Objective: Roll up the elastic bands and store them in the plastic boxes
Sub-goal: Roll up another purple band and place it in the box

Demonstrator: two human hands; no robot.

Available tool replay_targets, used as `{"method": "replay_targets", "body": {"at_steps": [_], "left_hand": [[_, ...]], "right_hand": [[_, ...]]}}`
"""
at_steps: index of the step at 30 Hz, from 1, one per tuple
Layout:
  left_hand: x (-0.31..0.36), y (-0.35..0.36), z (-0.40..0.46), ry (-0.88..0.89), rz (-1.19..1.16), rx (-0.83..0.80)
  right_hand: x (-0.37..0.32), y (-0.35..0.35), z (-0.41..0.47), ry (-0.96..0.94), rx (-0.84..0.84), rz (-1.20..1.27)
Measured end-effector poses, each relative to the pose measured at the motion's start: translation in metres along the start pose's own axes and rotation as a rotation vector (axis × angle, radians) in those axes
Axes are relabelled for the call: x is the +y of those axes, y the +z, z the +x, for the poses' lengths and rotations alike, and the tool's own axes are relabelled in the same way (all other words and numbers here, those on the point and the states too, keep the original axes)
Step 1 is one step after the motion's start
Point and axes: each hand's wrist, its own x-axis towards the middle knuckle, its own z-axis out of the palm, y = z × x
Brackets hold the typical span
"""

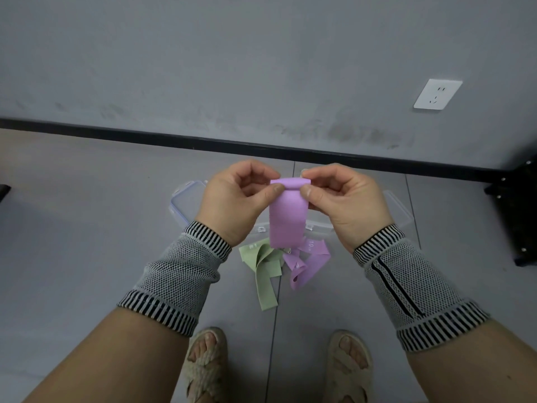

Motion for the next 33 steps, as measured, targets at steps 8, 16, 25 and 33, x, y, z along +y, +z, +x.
{"method": "replay_targets", "body": {"at_steps": [8,16,25,33], "left_hand": [[0.0,0.003,-0.002,0.027,-0.059,0.0],[-0.002,0.003,-0.001,-0.124,-0.059,-0.041],[-0.002,0.012,-0.003,-0.095,-0.102,0.198],[-0.002,0.013,-0.002,-0.114,-0.191,0.086]], "right_hand": [[-0.004,0.003,-0.001,-0.007,0.024,-0.015],[-0.007,-0.002,-0.001,-0.023,0.03,-0.042],[-0.005,0.0,0.0,-0.05,0.066,-0.091],[-0.004,0.0,0.001,-0.029,0.08,-0.05]]}}
